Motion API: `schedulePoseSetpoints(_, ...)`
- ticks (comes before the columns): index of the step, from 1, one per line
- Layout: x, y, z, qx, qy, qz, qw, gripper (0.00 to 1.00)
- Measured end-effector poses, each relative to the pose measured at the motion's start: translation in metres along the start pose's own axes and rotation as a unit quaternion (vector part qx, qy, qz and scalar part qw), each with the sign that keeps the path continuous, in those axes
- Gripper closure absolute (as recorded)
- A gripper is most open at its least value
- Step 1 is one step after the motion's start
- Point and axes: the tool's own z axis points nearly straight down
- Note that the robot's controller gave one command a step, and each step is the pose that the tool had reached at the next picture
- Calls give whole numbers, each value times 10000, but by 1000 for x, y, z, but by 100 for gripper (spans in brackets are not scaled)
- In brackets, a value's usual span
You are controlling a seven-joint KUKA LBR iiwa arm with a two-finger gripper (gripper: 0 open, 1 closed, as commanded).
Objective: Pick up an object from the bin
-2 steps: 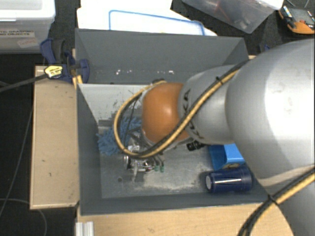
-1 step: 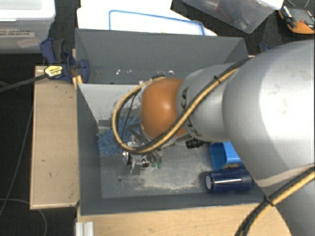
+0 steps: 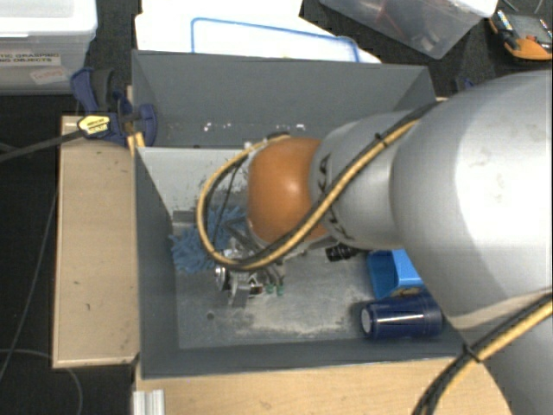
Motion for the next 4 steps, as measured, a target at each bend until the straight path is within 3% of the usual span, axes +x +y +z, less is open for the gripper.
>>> schedulePoseSetpoints(4, -1, 0, -70, -15, -13, 33, 10000, 100)
